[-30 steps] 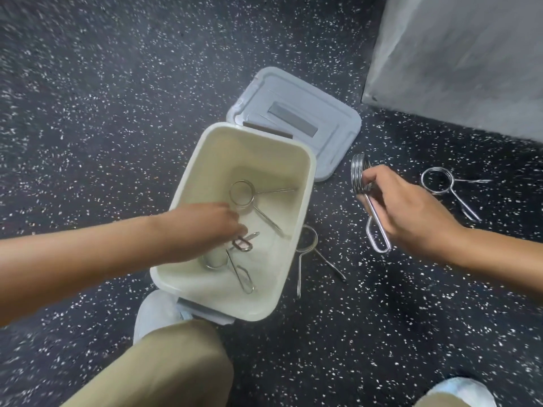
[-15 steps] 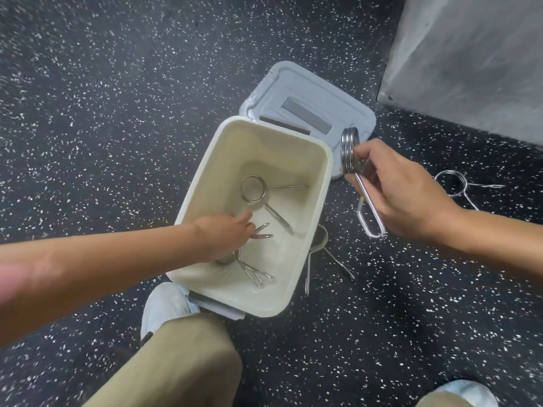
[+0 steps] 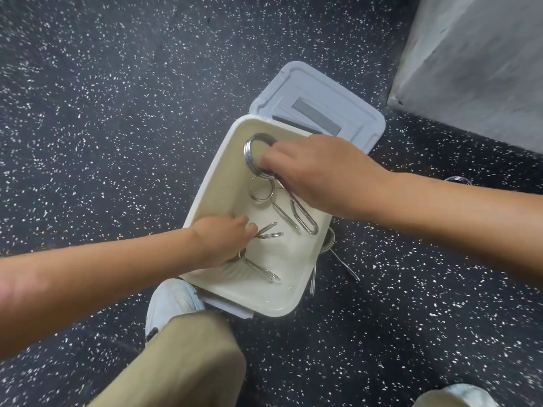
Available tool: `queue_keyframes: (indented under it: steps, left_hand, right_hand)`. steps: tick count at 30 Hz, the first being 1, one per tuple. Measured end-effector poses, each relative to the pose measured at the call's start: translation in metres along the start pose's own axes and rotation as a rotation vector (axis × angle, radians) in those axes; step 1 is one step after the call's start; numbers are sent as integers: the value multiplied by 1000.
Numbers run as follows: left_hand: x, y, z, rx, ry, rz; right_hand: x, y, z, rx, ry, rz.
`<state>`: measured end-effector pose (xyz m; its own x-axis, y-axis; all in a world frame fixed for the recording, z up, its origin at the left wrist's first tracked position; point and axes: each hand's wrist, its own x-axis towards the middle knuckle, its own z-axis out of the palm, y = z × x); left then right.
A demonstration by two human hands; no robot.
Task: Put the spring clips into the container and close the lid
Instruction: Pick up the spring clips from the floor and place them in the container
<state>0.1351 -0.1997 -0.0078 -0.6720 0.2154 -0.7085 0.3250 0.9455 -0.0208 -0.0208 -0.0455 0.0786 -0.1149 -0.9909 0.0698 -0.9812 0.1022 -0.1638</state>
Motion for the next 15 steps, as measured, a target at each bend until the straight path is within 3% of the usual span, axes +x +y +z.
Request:
queue_keyframes:
  steps: [15]
  left_hand:
    - [-56,-5,-28,-228,386,123]
  right_hand:
    - [40,8,81,-349,-515,-149]
